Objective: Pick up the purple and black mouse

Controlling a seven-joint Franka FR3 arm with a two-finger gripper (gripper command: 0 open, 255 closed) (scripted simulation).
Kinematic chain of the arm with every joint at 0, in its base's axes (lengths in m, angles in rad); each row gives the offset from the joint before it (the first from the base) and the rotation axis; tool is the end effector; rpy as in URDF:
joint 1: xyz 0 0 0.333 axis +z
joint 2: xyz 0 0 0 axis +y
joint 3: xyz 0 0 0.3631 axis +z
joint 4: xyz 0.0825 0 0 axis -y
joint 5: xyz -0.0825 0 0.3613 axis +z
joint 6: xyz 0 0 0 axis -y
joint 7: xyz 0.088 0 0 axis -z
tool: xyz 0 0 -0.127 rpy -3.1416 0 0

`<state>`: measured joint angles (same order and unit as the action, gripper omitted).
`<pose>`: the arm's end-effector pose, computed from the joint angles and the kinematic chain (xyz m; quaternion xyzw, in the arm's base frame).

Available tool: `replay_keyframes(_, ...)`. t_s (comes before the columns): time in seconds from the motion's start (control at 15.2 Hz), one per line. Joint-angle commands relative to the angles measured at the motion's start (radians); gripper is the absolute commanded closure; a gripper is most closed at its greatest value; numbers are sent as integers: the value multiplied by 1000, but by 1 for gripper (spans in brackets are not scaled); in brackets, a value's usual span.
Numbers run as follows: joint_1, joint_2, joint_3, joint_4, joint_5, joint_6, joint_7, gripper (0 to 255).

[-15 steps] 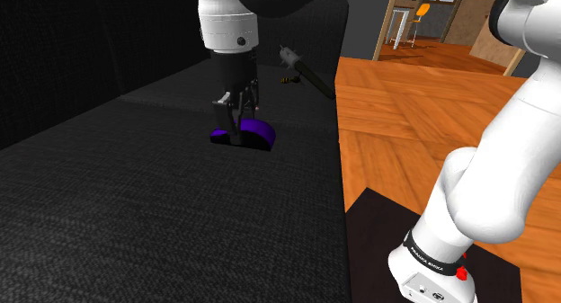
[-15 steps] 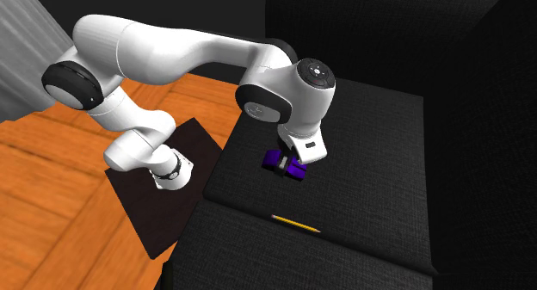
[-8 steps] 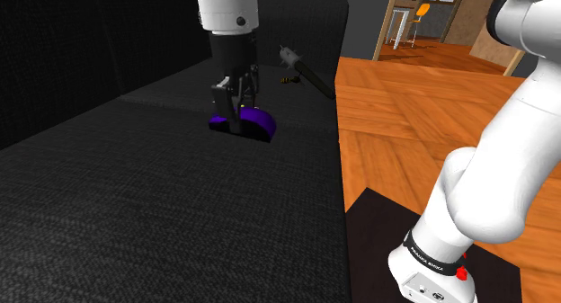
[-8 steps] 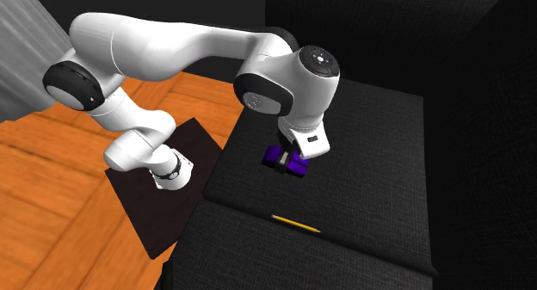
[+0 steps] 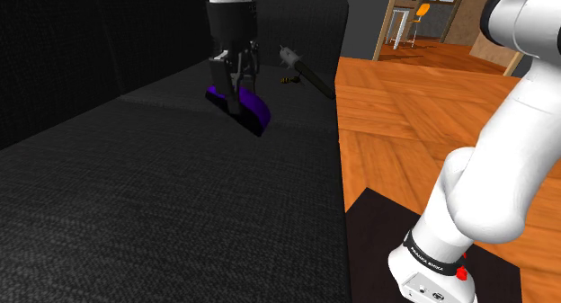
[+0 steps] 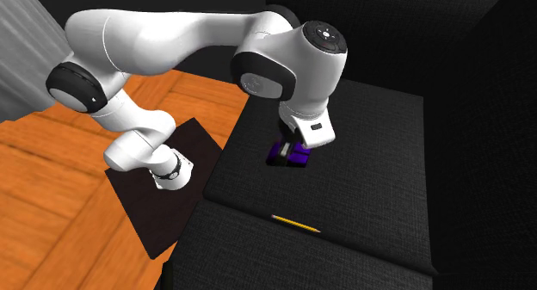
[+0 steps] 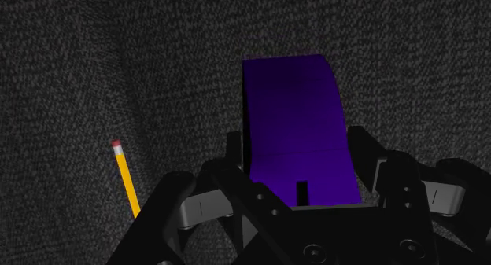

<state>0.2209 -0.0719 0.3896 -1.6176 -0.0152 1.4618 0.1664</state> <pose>0.4012 0.2884 0.6560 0.9746 0.2184 -0.0333 0.0365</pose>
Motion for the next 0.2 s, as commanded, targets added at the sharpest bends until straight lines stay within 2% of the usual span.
replay_keyframes(0.0, 0, 10, 1, 39, -4, -30, 1, 255)
replay_keyframes(0.13, 0, 11, 1, 42, -4, -32, 1, 255)
